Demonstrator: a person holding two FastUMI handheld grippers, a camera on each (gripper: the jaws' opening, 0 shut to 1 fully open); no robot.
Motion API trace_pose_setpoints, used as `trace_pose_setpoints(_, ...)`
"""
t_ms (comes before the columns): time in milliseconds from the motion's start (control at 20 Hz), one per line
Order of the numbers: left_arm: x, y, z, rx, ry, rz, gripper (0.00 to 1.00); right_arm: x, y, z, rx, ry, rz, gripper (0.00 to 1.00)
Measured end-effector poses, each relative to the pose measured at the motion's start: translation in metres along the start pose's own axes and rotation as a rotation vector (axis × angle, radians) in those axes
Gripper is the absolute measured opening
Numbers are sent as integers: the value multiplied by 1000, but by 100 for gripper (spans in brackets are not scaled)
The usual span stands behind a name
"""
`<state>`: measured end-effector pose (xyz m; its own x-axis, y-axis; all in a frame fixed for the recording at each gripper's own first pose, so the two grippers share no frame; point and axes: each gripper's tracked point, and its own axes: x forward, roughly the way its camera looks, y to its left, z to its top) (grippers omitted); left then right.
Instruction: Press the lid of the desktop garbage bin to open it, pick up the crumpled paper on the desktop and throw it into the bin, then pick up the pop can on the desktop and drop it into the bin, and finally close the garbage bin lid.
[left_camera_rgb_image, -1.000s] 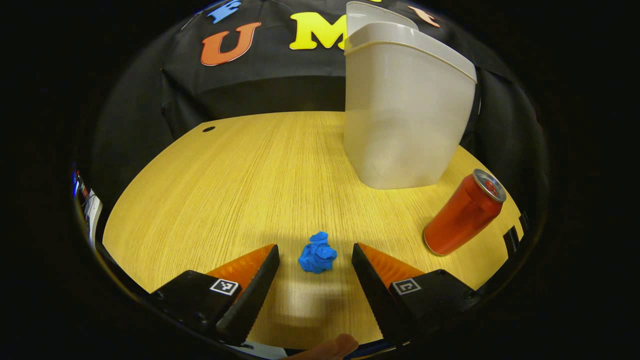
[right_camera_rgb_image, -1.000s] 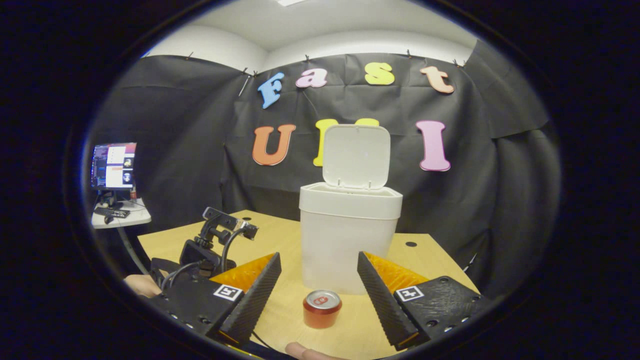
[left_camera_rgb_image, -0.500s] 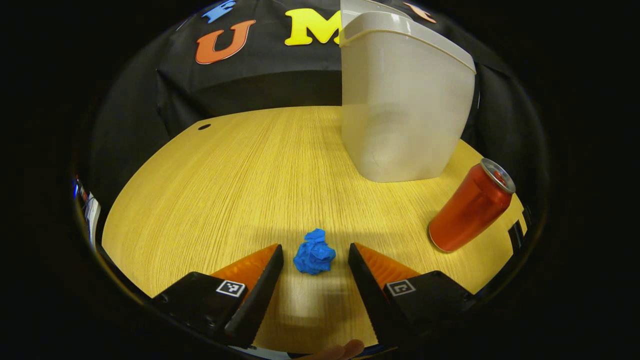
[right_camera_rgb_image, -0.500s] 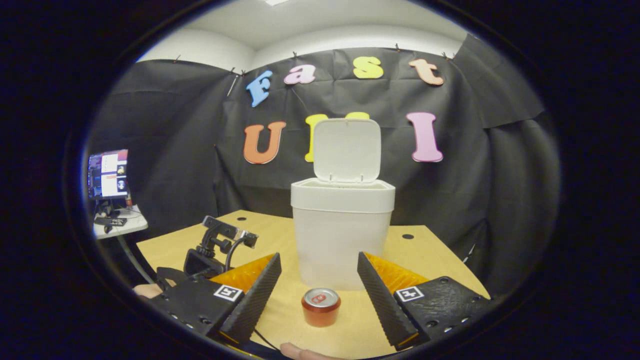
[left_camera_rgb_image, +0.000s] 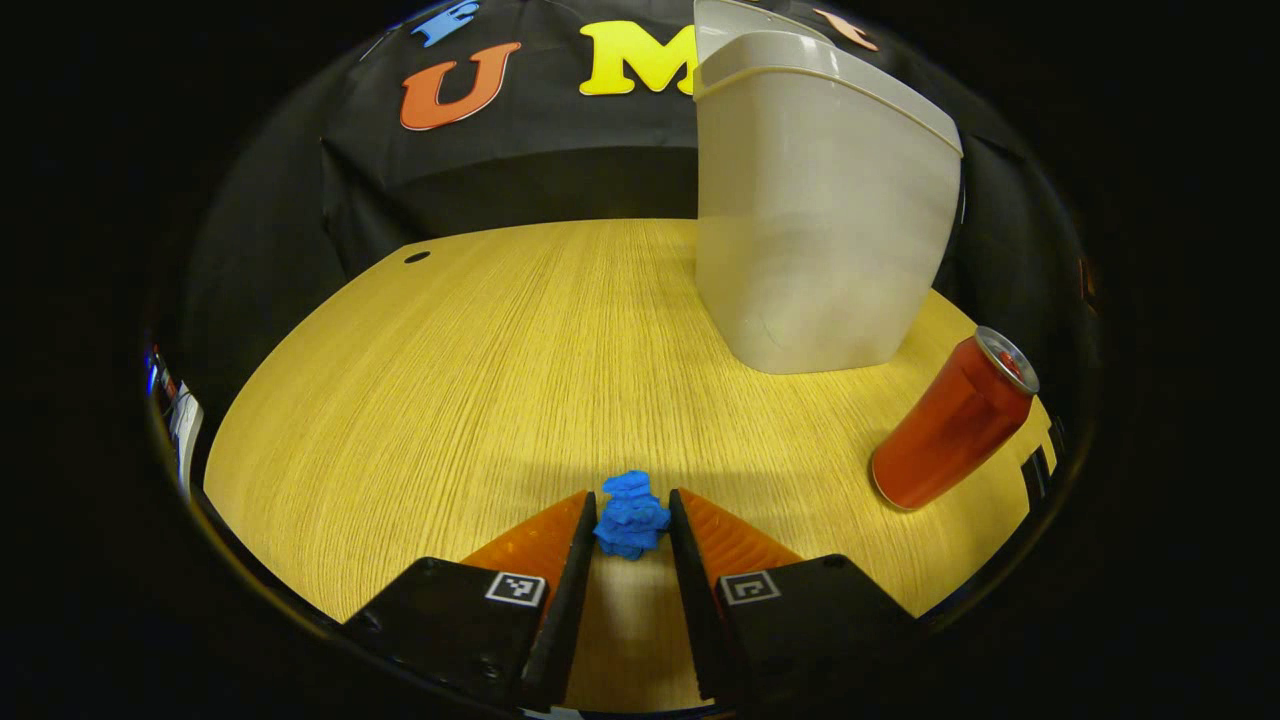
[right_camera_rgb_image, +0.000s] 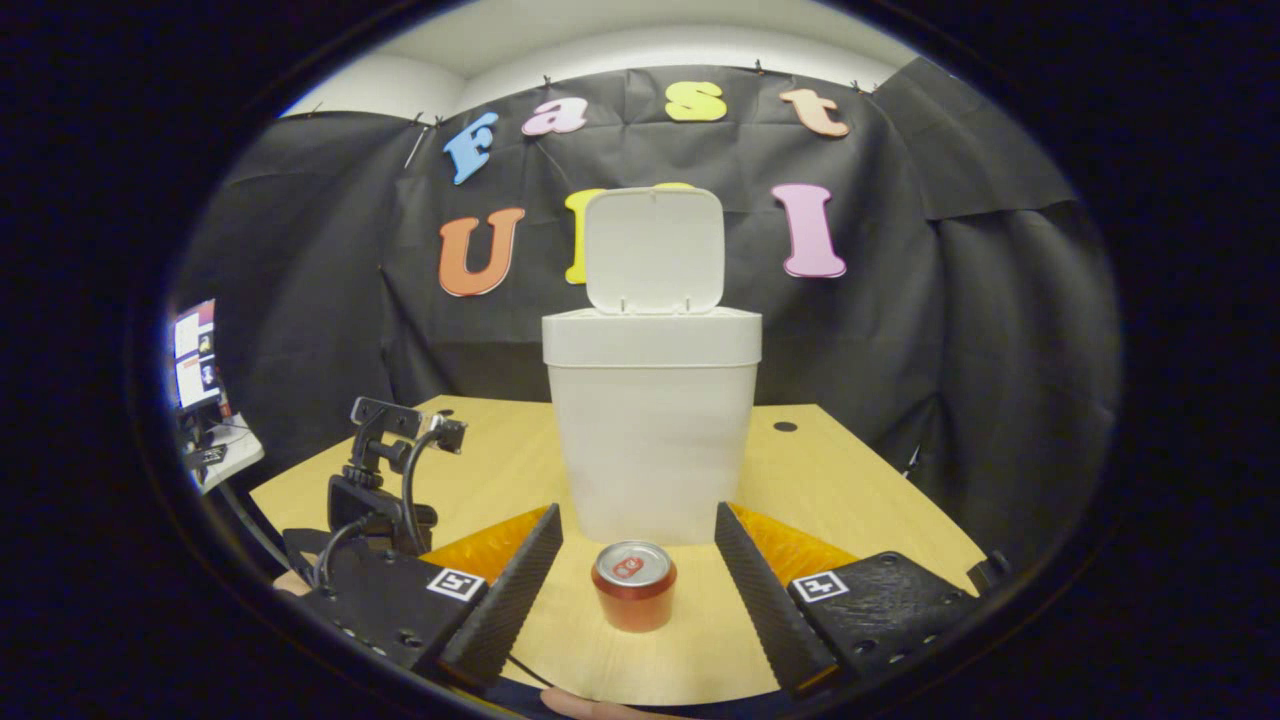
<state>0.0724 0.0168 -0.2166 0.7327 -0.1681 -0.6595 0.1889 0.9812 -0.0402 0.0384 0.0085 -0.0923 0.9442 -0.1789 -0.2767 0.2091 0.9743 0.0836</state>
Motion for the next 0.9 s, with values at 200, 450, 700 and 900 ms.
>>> trace_pose_setpoints(200,-5,4,7,2,-20,18,43,3,-11,-39,2,-16,-41,94)
trace_pose_setpoints(450,-19,14,32,14,-122,71,42,19,14,-92,-55,51,-12,93)
trace_pose_setpoints(700,-32,18,54,8,-222,116,41,25,13,-99,-38,69,-2,94)
trace_pose_setpoints(900,-34,21,58,12,-246,124,41,26,16,-102,-35,77,16,94)
